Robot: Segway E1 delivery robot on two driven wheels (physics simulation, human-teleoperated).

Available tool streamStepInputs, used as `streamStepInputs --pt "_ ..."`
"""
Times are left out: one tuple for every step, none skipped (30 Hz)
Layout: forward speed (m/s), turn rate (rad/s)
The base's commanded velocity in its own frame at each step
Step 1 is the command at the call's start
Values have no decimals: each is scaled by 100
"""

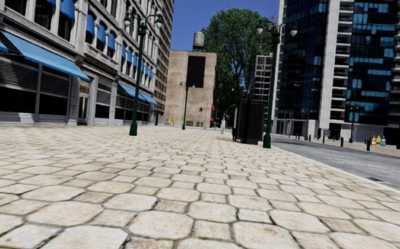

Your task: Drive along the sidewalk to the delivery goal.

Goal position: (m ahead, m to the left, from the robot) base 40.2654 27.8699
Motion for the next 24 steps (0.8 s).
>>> streamStepInputs --pt "200 19" --pt "200 19" --pt "200 19" --pt "200 19" --pt "200 19" --pt "200 19" --pt "200 19" --pt "200 19" --pt "200 19" --pt "200 20" --pt "200 20" --pt "200 21" --pt "200 22" --pt "200 22" --pt "200 22" --pt "200 22" --pt "200 22" --pt "200 22" --pt "200 22" --pt "200 22" --pt "200 25" --pt "200 26" --pt "200 26" --pt "200 26"
